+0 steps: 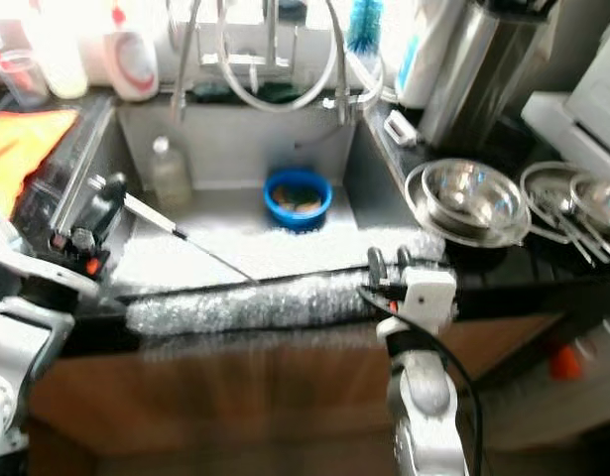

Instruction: Kitchen organization

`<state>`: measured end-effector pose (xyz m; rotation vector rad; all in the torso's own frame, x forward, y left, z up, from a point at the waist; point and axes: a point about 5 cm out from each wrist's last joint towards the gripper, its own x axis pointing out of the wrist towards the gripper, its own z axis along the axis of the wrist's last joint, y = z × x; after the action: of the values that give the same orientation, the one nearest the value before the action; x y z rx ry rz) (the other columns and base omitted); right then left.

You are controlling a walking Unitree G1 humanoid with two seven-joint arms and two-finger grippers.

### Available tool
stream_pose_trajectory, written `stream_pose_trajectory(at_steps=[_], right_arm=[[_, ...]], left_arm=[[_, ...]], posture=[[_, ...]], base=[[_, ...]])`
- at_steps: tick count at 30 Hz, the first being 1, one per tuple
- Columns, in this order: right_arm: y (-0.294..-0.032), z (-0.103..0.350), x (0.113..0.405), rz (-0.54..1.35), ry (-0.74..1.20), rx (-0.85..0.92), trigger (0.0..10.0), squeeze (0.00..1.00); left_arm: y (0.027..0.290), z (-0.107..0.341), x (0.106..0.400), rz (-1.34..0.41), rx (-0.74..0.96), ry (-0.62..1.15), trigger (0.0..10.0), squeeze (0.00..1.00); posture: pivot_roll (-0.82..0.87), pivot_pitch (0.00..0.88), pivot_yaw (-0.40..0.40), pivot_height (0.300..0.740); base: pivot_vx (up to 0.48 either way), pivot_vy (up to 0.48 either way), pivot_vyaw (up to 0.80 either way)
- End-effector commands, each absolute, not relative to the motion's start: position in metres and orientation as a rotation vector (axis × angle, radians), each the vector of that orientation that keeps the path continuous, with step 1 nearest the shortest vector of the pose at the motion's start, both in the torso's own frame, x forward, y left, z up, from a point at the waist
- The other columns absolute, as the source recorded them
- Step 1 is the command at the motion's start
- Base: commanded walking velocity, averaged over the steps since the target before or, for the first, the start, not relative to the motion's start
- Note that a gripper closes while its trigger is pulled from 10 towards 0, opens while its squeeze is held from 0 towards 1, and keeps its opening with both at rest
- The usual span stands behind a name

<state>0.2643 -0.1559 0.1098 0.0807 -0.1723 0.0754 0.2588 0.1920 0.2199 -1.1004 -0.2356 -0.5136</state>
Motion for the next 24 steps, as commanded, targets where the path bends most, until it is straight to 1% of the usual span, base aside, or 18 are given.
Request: stream_pose_trajectory(at_steps=[1,7,9,10,15,18,23,24], right_arm=[[-0.168,0.106,0.264,0.024,-0.146,0.078,10.0,0.0],[-0.167,0.107,0.26,0.029,-0.15,0.067,10.0,0.0],[-0.165,0.111,0.257,0.044,-0.165,0.034,10.0,0.0],[-0.161,0.115,0.255,0.07,-0.18,-0.01,10.0,0.0],[-0.151,0.125,0.247,0.098,-0.209,-0.009,10.0,0.0],[-0.152,0.129,0.244,0.089,-0.221,-0.024,10.0,0.0],[-0.153,0.154,0.24,0.052,-0.309,-0.075,10.0,0.0],[-0.157,0.158,0.242,0.027,-0.314,-0.061,10.0,0.0]], left_arm=[[0.192,0.228,0.257,-0.528,-1.151,-0.278,10.0,0.0],[0.193,0.24,0.262,-0.516,-1.217,-0.335,10.0,0.0],[0.193,0.243,0.264,-0.523,-1.226,-0.345,10.0,0.0],[0.192,0.245,0.265,-0.529,-1.238,-0.35,10.0,0.0],[0.194,0.241,0.265,-0.526,-1.226,-0.333,10.0,0.0],[0.197,0.242,0.266,-0.523,-1.219,-0.335,10.0,0.0],[0.203,0.248,0.269,-0.506,-1.212,-0.368,10.0,0.0],[0.204,0.25,0.271,-0.507,-1.218,-0.375,10.0,0.0]], posture=[[0.04,0.033,-0.068,0.74],[0.03,0.031,-0.067,0.74],[0.03,0.032,-0.064,0.74],[0.02,0.031,-0.063,0.74],[0.02,0.028,-0.061,0.74],[0.02,0.027,-0.057,0.74],[0.01,0.028,-0.056,0.74],[0.0,0.024,-0.054,0.74]], base=[[0.0,0.0,0.0],[0.0,0.0,0.0],[0.0,0.0,0.0],[0.0,0.0,0.0],[0.0,0.0,0.0],[0.0,0.0,0.0],[0.0,0.0,0.0],[0.0,0.0,0.0]])
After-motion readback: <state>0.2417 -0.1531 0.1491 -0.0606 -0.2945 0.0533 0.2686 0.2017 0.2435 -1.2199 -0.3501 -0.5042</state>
